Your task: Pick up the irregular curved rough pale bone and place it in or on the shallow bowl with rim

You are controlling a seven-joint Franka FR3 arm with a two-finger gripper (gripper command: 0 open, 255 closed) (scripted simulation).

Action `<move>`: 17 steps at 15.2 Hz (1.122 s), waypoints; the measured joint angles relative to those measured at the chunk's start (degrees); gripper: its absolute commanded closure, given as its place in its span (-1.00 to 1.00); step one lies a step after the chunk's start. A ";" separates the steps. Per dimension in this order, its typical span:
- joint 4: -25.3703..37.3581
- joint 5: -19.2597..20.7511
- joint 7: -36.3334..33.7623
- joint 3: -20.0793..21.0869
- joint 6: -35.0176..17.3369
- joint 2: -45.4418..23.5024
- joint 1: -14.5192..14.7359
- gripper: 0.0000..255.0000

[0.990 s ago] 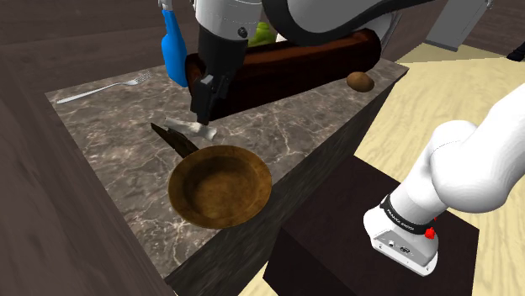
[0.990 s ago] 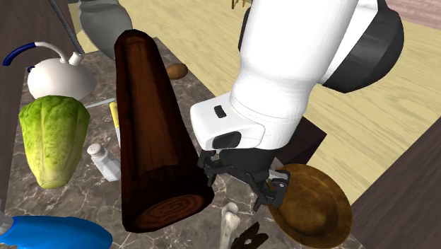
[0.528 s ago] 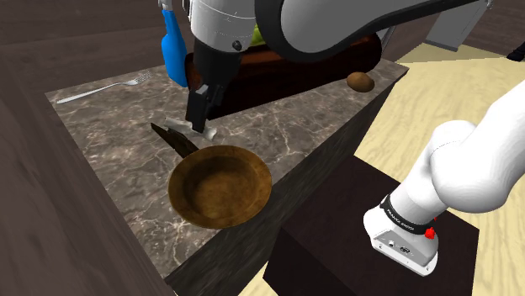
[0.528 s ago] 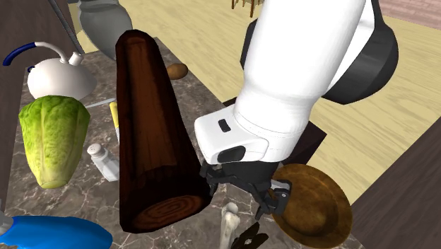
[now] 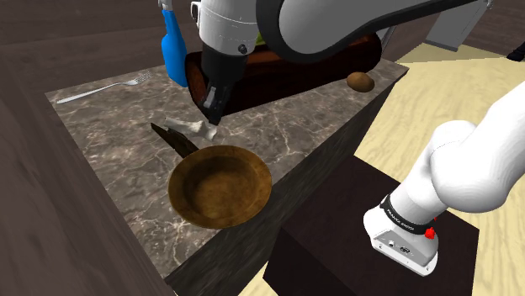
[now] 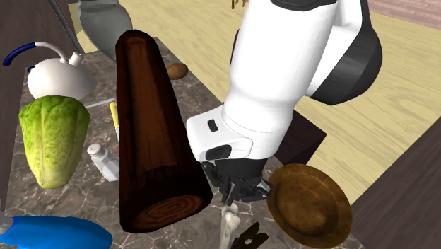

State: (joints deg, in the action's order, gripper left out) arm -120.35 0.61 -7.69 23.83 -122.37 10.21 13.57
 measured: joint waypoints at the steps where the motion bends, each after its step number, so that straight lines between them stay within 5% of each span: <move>1: -0.01 -0.01 0.03 -0.03 0.06 0.00 -0.02 1.00; 4: -0.02 -0.03 0.07 -0.06 0.12 0.01 -0.03 1.00; 5: -0.02 -0.03 0.07 -0.06 0.12 0.01 -0.03 -1.00; 12: 16.00 2.56 4.43 1.32 7.21 -12.00 0.84 -1.00; 17: 16.94 3.68 4.39 1.61 5.80 -15.01 1.30 -1.00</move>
State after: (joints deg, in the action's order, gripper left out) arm -103.42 4.28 -3.30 25.44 -116.56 -4.80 14.86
